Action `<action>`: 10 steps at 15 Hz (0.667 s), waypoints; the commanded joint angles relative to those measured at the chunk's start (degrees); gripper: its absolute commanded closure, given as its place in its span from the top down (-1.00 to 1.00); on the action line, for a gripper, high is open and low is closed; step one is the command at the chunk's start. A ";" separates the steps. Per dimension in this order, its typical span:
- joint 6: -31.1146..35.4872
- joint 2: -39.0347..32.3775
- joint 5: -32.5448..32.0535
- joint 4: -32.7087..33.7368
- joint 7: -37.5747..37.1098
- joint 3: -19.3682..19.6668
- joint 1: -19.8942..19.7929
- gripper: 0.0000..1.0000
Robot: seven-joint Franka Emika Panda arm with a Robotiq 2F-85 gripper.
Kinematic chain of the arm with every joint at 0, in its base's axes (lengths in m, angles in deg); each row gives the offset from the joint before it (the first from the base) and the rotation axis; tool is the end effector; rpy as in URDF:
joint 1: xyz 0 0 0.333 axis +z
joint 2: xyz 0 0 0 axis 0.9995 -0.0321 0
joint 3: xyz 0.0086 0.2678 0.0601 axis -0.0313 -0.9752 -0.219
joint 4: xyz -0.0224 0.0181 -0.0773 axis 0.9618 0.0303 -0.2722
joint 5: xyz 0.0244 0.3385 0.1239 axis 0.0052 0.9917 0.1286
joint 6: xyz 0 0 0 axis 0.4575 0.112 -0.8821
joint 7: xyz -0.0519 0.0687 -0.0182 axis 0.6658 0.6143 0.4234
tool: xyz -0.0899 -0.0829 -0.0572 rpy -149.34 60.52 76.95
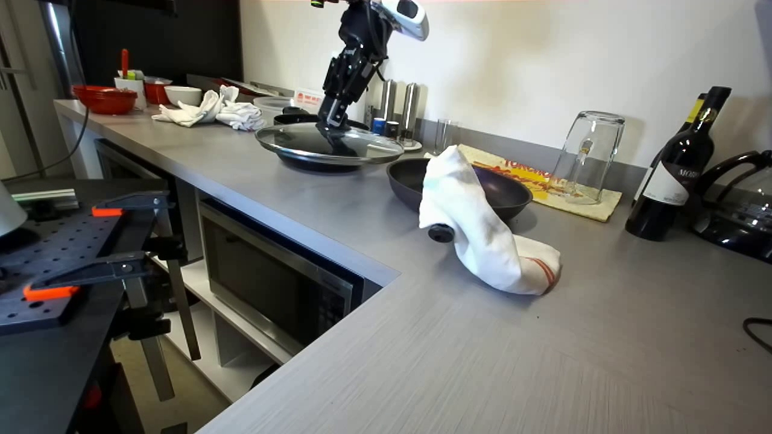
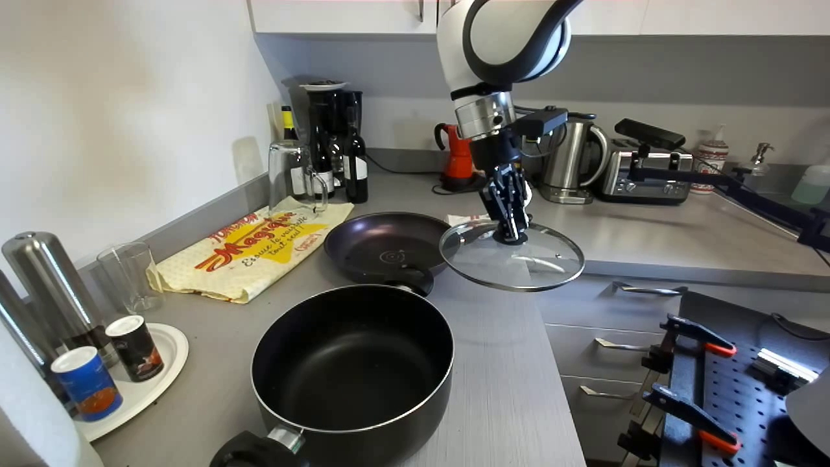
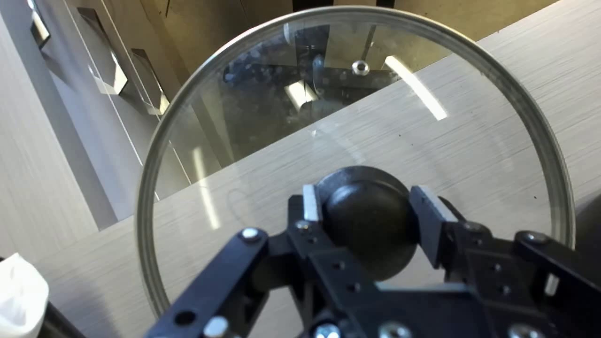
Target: Remove the lid from the pot.
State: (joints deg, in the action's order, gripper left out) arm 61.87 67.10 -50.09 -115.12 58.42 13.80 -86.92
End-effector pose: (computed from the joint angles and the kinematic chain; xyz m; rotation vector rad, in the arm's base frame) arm 0.4839 0.0255 0.2635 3.0309 0.0796 -0.5526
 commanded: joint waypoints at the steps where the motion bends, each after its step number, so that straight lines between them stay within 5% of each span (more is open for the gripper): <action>1: 3.43 4.45 2.55 -5.84 2.37 0.68 -0.78 -0.50; 10: 10.49 -2.19 3.45 -6.16 2.81 -0.47 0.45 -0.50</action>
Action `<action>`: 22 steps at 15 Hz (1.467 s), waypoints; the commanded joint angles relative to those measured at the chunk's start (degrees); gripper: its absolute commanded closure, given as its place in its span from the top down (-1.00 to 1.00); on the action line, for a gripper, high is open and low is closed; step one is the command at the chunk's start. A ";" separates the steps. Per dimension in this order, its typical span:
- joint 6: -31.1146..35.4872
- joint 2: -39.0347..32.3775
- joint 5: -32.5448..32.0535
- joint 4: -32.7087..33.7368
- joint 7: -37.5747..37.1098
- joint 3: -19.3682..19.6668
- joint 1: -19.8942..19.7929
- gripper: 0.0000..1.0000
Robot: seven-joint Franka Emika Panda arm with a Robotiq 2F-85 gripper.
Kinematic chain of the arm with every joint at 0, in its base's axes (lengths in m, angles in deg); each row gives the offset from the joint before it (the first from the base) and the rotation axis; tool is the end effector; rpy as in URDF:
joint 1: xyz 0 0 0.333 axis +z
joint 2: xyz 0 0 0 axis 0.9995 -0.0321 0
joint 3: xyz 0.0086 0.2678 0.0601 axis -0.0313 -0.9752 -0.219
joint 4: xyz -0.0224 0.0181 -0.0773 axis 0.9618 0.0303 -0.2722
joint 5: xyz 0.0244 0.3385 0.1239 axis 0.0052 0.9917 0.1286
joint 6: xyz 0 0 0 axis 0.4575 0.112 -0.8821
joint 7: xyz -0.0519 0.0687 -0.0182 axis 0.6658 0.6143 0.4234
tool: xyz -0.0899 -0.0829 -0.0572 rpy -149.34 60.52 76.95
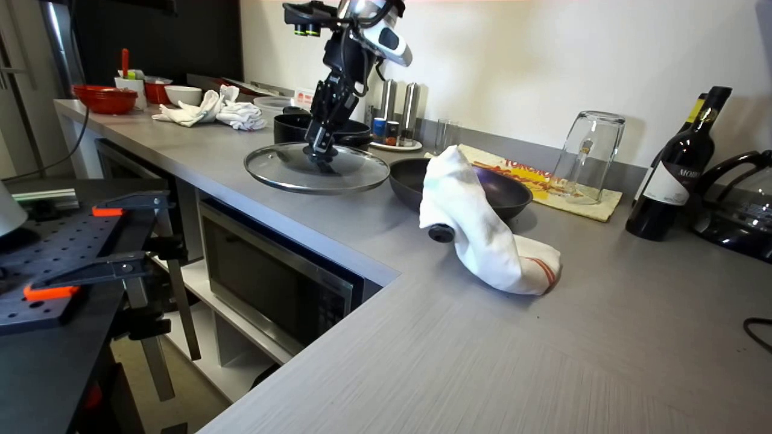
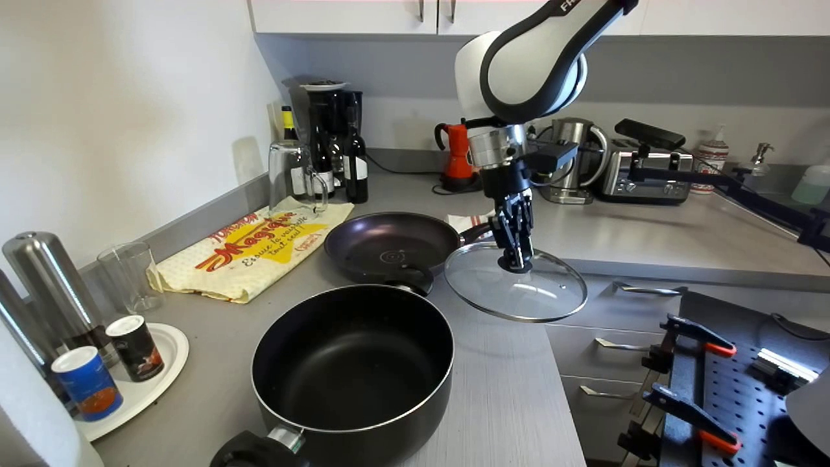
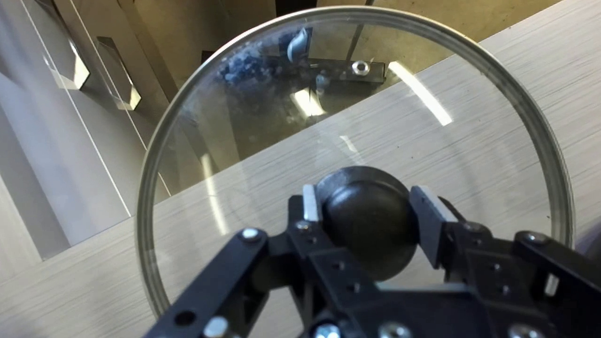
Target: Remove the lid from the pot.
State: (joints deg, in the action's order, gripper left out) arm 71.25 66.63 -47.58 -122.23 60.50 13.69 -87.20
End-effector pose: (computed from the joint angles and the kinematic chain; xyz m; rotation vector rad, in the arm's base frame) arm 0.4657 0.0278 0.2228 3.0849 0.0998 -0.5165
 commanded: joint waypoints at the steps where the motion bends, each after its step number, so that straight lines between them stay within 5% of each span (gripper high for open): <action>1: 1.16 -2.87 0.80 1.51 0.60 -0.59 1.01 -0.50; 22: 0.05 -14.66 0.31 9.57 0.64 -2.34 4.05 -0.50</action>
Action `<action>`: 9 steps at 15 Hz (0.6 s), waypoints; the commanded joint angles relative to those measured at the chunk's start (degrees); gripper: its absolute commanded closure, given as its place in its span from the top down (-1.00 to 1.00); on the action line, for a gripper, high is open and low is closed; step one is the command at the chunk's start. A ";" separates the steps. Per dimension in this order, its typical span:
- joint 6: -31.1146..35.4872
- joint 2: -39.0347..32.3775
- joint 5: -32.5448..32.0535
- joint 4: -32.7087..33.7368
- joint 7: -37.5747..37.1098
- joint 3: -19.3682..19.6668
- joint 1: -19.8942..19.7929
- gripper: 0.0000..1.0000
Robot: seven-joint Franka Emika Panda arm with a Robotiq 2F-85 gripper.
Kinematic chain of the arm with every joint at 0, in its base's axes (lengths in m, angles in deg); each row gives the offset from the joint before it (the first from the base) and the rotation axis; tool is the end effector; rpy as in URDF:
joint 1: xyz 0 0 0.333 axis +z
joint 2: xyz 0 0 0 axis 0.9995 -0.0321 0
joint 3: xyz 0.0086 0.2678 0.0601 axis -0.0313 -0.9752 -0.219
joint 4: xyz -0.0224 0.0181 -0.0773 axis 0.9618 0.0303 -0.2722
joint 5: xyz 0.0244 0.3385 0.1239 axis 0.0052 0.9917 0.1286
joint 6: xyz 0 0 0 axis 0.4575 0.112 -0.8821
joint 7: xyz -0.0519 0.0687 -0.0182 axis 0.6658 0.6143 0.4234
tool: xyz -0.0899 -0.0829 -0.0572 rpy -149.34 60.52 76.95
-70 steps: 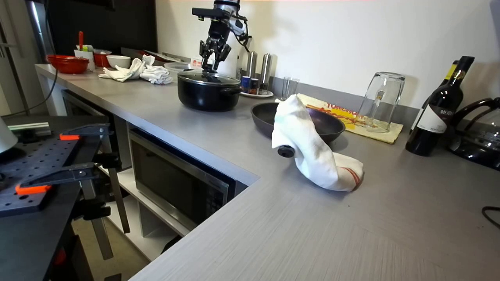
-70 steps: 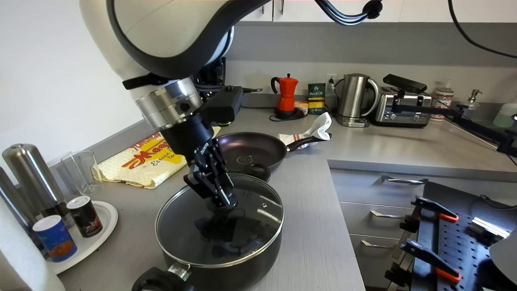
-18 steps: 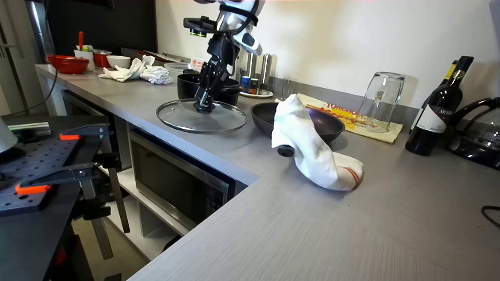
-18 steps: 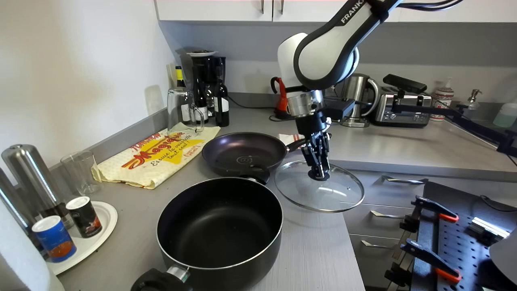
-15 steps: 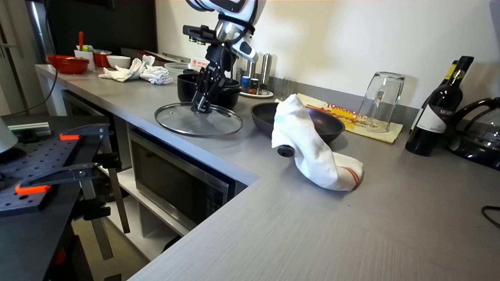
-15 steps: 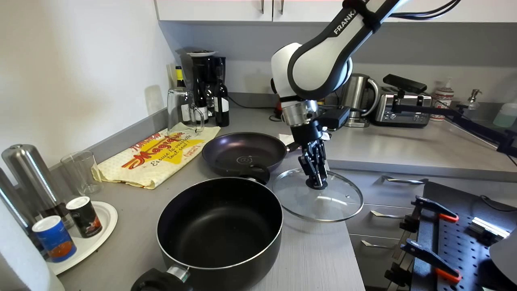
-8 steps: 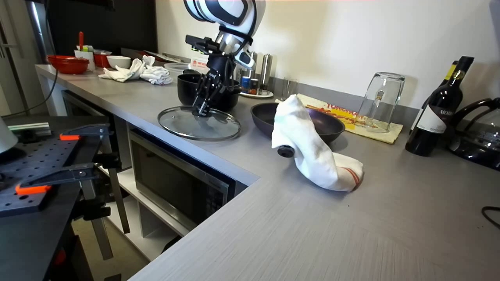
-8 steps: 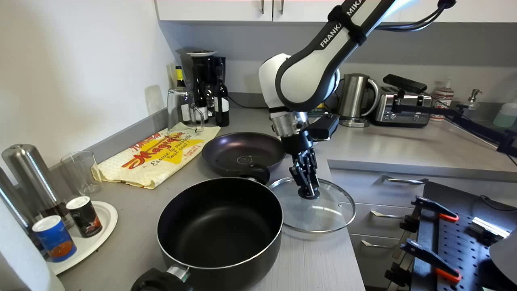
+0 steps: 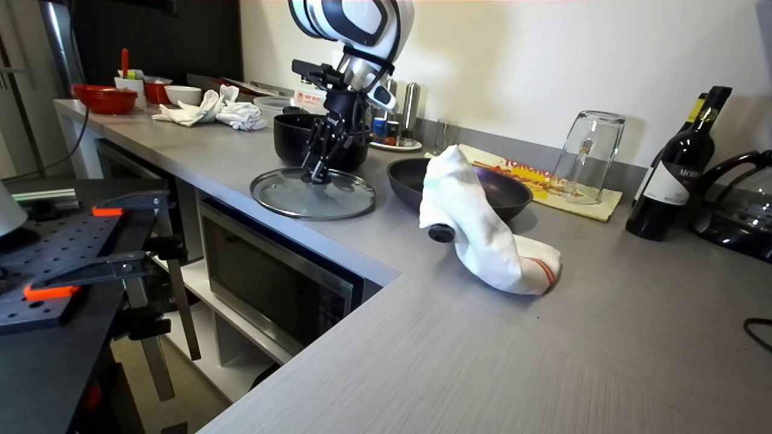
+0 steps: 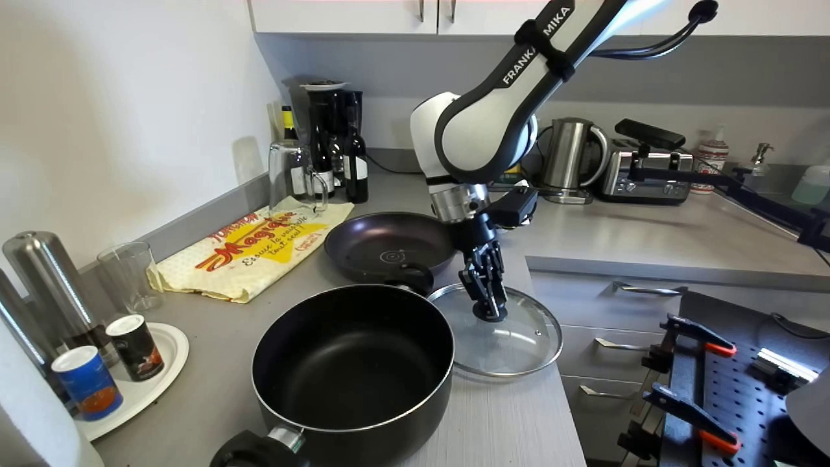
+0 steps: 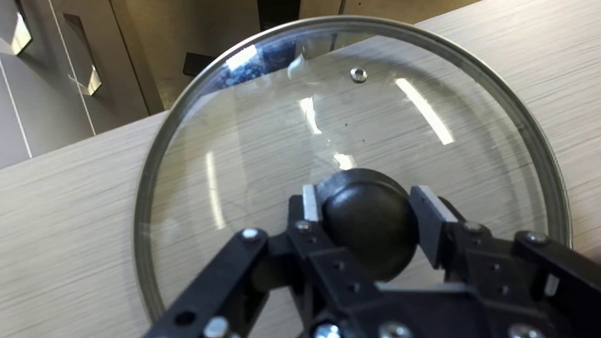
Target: Remove the lid from the pot.
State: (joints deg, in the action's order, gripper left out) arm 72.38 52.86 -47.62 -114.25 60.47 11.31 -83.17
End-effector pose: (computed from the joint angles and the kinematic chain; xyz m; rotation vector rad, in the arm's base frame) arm 0.4807 0.0854 0.1533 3.0535 0.2698 -0.6413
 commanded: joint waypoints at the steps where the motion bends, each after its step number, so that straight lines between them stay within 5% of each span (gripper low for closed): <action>1: -1.09 -0.94 0.36 1.64 0.63 0.03 0.04 -0.50; 2: -1.15 -0.99 0.35 1.70 0.60 0.04 0.05 -0.50; 4: -1.29 -1.06 0.43 1.74 0.57 0.05 0.01 0.50; 9: -1.31 -1.45 0.54 1.99 0.55 0.05 -0.02 1.00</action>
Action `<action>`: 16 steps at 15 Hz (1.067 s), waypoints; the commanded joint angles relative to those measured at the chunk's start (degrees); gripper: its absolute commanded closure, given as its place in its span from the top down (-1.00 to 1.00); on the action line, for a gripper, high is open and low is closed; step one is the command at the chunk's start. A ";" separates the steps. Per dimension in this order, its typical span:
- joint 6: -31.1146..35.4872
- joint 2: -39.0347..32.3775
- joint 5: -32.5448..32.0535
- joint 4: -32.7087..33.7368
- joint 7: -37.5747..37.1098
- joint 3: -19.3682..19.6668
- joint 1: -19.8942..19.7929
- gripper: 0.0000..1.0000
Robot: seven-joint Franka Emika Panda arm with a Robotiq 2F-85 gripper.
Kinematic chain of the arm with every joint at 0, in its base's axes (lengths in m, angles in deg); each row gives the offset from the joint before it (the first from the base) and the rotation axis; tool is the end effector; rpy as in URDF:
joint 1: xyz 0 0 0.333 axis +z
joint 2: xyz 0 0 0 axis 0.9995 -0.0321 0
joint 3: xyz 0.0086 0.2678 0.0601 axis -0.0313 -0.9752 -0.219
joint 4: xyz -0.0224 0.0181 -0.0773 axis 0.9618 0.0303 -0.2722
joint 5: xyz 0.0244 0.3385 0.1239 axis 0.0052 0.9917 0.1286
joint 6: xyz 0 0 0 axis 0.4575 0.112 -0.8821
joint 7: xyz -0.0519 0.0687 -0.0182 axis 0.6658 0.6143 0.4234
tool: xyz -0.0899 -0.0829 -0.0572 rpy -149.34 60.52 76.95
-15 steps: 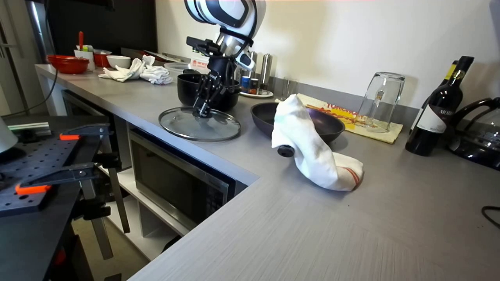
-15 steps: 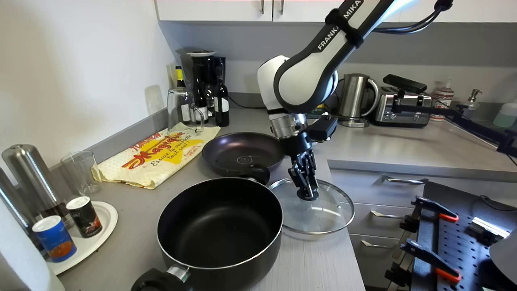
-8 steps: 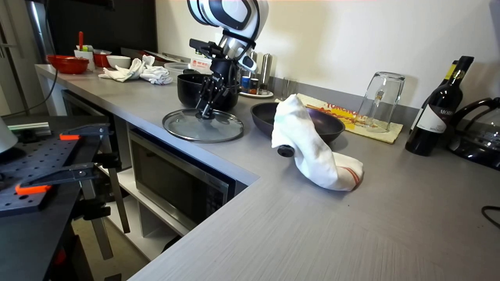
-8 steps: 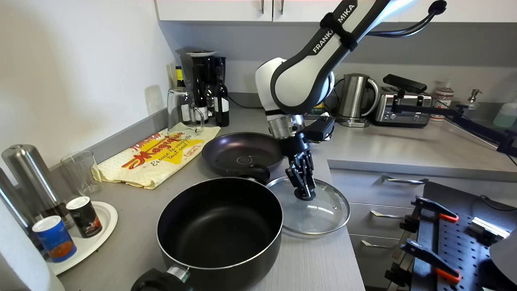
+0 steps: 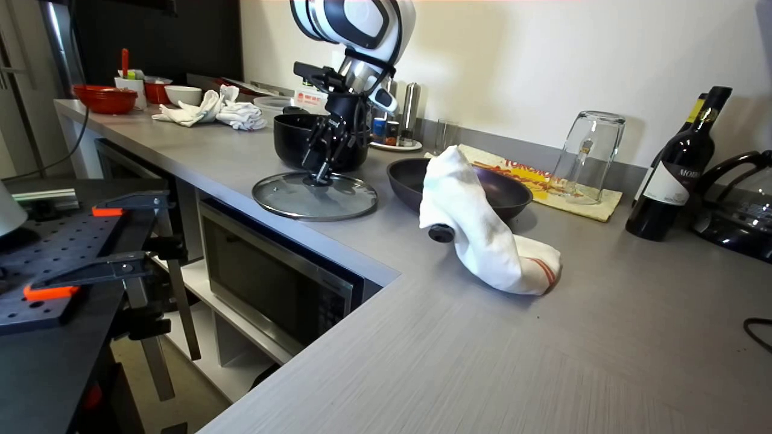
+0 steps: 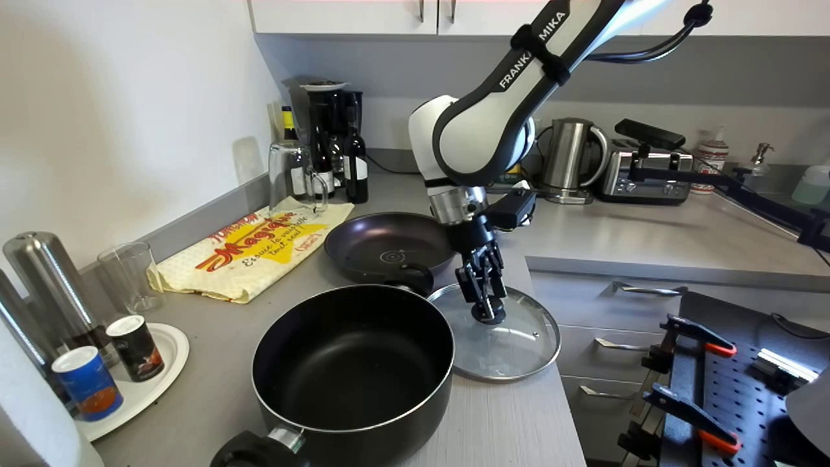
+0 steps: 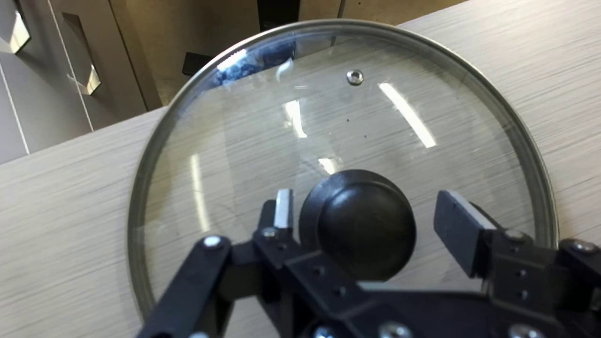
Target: Remove the lid from the pot.
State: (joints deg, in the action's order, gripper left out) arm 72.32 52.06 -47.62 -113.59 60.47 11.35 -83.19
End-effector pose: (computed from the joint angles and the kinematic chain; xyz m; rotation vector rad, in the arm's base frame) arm 0.4826 0.0852 0.1499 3.0533 0.2679 -0.6469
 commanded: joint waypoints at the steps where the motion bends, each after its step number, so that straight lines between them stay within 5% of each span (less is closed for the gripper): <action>1: -1.29 -0.69 0.56 1.35 0.59 0.00 -0.02 1.00; 9: -1.56 0.62 0.73 0.66 0.63 0.03 -0.28 1.00; 16: -0.39 11.22 -0.21 -7.30 -0.32 -0.51 0.70 1.00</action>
State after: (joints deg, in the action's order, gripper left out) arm 71.72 56.35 -47.62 -115.52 60.47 11.20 -83.22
